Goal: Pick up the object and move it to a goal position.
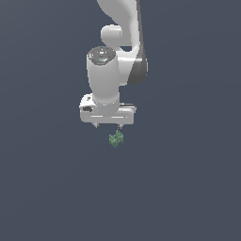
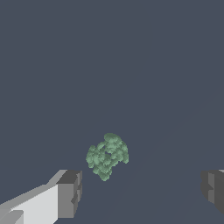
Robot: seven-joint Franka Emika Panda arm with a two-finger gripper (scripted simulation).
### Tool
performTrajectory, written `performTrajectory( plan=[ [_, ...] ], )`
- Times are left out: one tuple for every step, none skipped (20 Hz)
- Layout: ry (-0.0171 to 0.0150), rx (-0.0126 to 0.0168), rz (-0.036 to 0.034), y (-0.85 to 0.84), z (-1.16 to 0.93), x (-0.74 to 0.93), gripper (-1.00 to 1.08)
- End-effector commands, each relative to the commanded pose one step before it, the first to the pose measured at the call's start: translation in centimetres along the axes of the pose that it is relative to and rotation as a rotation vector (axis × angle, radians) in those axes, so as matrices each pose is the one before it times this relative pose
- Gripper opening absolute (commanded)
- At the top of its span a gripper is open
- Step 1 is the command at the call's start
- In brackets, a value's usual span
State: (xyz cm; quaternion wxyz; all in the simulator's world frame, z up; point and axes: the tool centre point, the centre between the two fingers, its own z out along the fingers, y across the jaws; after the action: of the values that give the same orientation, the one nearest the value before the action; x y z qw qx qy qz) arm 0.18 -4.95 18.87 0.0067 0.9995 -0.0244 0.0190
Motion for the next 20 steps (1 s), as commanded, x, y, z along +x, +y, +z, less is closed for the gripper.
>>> performTrajectory(
  plan=[
    [-0.00110,-0.00161,-0.00596,0.002,-0.005,-0.045,1.00],
    [0.00033,0.00048,0.00173,0.000,0.001,0.014,1.00],
    [0.00000,0.00000,0.00000,-0.022,0.007,0.014,1.00],
    [0.00018,0.00023,0.00063,0.021,-0.008,-0.005,1.00],
    [-0.00013,0.00003,0.00154,-0.011,0.019,-0.007,1.00],
    [-0.00021,0.00009,0.00300,-0.010,0.036,-0.011,1.00],
    [-0.00025,0.00018,0.00430,-0.020,0.049,-0.013,1.00],
    [-0.00030,0.00026,0.00564,-0.025,0.063,-0.016,1.00],
    [-0.00035,0.00034,0.00703,-0.029,0.078,-0.020,1.00],
    [-0.00041,0.00041,0.00838,-0.035,0.092,-0.023,1.00],
    [-0.00047,0.00047,0.00974,-0.039,0.107,-0.027,1.00],
    [-0.00054,0.00052,0.01104,-0.042,0.121,-0.031,1.00],
    [-0.00061,0.00055,0.01221,-0.048,0.134,-0.036,1.00],
    [-0.00069,0.00058,0.01354,-0.052,0.149,-0.041,1.00],
    [-0.00077,0.00059,0.01483,-0.056,0.163,-0.046,1.00],
    [-0.00083,0.00061,0.01601,-0.060,0.176,-0.052,1.00],
    [-0.00090,0.00063,0.01738,-0.062,0.190,-0.057,1.00],
    [-0.00097,0.00063,0.01871,-0.064,0.204,-0.063,1.00],
    [-0.00105,0.00063,0.02001,-0.067,0.218,-0.069,1.00],
    [-0.00112,0.00061,0.02137,-0.068,0.232,-0.076,1.00]
  ],
)
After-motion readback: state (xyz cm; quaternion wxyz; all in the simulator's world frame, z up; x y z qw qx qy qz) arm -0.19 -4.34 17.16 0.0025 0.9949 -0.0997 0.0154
